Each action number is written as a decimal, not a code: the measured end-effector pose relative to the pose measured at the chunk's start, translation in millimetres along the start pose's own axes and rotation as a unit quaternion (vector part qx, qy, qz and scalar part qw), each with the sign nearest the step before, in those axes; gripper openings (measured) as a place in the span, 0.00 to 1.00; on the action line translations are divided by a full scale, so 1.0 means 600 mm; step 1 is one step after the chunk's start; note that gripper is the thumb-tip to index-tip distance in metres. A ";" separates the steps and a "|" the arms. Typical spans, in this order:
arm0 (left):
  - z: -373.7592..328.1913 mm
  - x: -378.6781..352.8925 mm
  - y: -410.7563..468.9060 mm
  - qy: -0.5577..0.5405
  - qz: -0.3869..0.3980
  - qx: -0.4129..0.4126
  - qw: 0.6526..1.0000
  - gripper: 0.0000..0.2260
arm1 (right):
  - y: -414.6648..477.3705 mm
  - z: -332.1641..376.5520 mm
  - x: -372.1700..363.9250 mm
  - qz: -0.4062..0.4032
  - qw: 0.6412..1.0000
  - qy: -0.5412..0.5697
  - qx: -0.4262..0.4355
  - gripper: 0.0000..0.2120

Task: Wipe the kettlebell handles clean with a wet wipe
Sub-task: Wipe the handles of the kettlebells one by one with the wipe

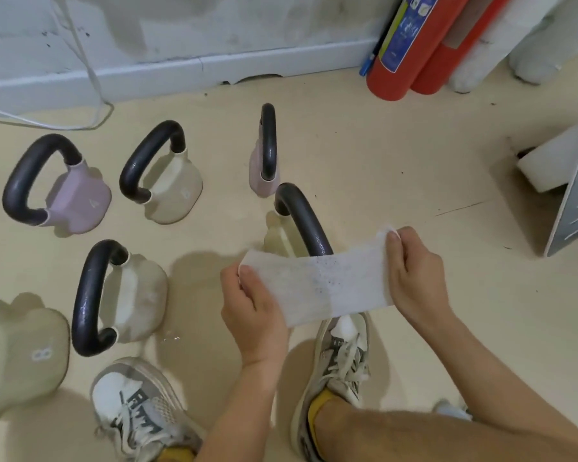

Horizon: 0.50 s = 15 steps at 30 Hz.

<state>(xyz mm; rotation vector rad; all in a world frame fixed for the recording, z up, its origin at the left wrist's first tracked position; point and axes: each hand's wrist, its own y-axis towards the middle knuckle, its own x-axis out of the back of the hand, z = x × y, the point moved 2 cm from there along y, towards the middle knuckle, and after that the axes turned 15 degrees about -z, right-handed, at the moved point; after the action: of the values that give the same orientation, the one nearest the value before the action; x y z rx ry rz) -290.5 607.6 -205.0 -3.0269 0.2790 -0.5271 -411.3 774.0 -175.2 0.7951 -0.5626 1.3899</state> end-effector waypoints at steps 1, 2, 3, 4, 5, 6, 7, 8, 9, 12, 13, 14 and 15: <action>-0.001 -0.002 -0.001 0.002 0.003 -0.022 1.000 0.10 | 0.003 -0.008 -0.006 -0.002 1.000 0.018 -0.002 0.16; 0.002 -0.007 -0.003 0.003 0.002 -0.036 0.999 0.10 | 0.007 -0.013 -0.014 -0.009 0.999 0.046 -0.023 0.17; 0.004 -0.011 -0.003 0.003 -0.004 -0.034 0.999 0.10 | 0.013 -0.014 -0.025 -0.013 0.996 0.071 -0.055 0.17; 0.010 -0.016 0.000 0.006 -0.005 -0.015 1.000 0.10 | 0.020 -0.018 -0.041 -0.008 0.991 0.093 -0.099 0.17; 0.016 -0.023 0.005 0.011 0.008 0.019 1.000 0.10 | 0.028 -0.020 -0.056 0.016 0.982 0.113 -0.154 0.15; 0.028 -0.032 0.013 0.015 0.036 0.070 0.997 0.09 | 0.037 -0.021 -0.069 0.064 0.964 0.136 -0.220 0.13; 0.041 -0.041 0.022 0.009 0.074 0.137 0.988 0.07 | 0.044 -0.020 -0.081 0.126 0.932 0.173 -0.291 0.11; 0.046 -0.047 0.030 -0.007 0.116 0.212 0.970 0.04 | 0.047 -0.017 -0.089 0.187 0.890 0.217 -0.356 0.10; 0.047 -0.049 0.035 -0.020 0.141 0.269 0.953 0.09 | 0.048 -0.017 -0.095 0.226 0.855 0.248 -0.394 0.09; 0.034 -0.031 0.040 -0.003 0.092 0.251 0.964 0.20 | 0.045 -0.020 -0.087 0.203 0.887 0.225 -0.349 0.13; 0.021 -0.023 0.035 0.017 0.067 0.196 0.978 0.18 | 0.040 -0.017 -0.080 0.187 0.903 0.224 -0.315 0.14; 0.009 -0.019 0.024 0.029 0.065 0.145 0.987 0.14 | 0.029 -0.010 -0.077 0.192 0.911 0.232 -0.283 0.14; 0.000 -0.023 0.009 0.029 0.091 0.120 0.988 0.10 | 0.014 0.003 -0.075 0.219 0.911 0.242 -0.251 0.13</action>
<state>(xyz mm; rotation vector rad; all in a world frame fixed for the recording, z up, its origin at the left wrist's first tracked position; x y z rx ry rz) -304.1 604.8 -209.8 -2.7245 0.4540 -0.5867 -425.1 743.7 -207.0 -0.1124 -0.6865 1.6739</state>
